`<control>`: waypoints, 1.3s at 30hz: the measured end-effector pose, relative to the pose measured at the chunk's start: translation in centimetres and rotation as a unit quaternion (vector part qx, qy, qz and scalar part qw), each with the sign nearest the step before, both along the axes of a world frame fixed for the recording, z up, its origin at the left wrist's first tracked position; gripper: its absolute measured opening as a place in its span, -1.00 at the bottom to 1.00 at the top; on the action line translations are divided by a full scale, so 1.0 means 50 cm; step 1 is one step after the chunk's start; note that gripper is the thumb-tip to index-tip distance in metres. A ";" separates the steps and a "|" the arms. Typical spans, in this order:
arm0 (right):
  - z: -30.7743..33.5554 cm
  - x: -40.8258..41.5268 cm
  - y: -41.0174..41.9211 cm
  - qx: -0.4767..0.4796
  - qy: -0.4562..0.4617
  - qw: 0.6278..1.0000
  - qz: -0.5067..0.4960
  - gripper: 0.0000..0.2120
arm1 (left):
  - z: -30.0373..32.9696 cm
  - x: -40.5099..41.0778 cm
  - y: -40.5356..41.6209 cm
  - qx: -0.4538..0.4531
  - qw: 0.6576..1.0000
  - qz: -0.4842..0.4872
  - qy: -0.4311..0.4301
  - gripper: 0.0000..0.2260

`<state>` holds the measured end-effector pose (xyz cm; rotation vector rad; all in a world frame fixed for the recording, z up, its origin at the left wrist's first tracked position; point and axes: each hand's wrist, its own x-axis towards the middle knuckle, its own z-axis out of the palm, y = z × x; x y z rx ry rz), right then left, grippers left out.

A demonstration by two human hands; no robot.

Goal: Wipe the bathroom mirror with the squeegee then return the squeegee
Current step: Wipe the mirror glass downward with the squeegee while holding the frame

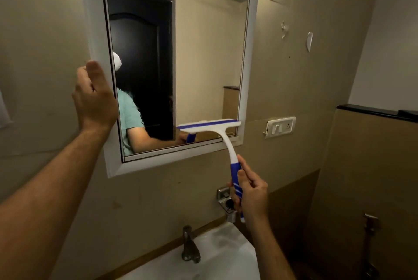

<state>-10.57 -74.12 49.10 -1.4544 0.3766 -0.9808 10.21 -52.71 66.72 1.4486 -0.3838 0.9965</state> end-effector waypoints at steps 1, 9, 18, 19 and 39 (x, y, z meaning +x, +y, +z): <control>-0.004 -0.003 0.002 0.005 0.001 1.000 -0.003 -0.71 | 0.001 -0.001 -0.001 0.003 1.000 0.003 0.001 -0.69; 0.090 0.018 -0.002 -0.026 -0.041 0.999 0.004 -0.71 | 0.004 -0.001 0.003 0.002 1.000 0.003 0.027 -0.64; 0.029 0.011 -0.005 -0.002 -0.029 1.000 -0.005 -0.73 | 0.003 0.004 0.012 0.011 0.999 -0.026 0.042 -0.44; 0.042 0.009 -0.007 -0.007 -0.036 0.999 -0.005 -0.73 | 0.004 0.004 0.014 0.011 0.998 -0.036 0.047 -0.40; 0.324 0.048 -0.056 -0.088 -0.143 0.986 -0.018 -0.73 | 0.195 -0.022 0.010 0.016 0.996 -0.042 0.075 -0.40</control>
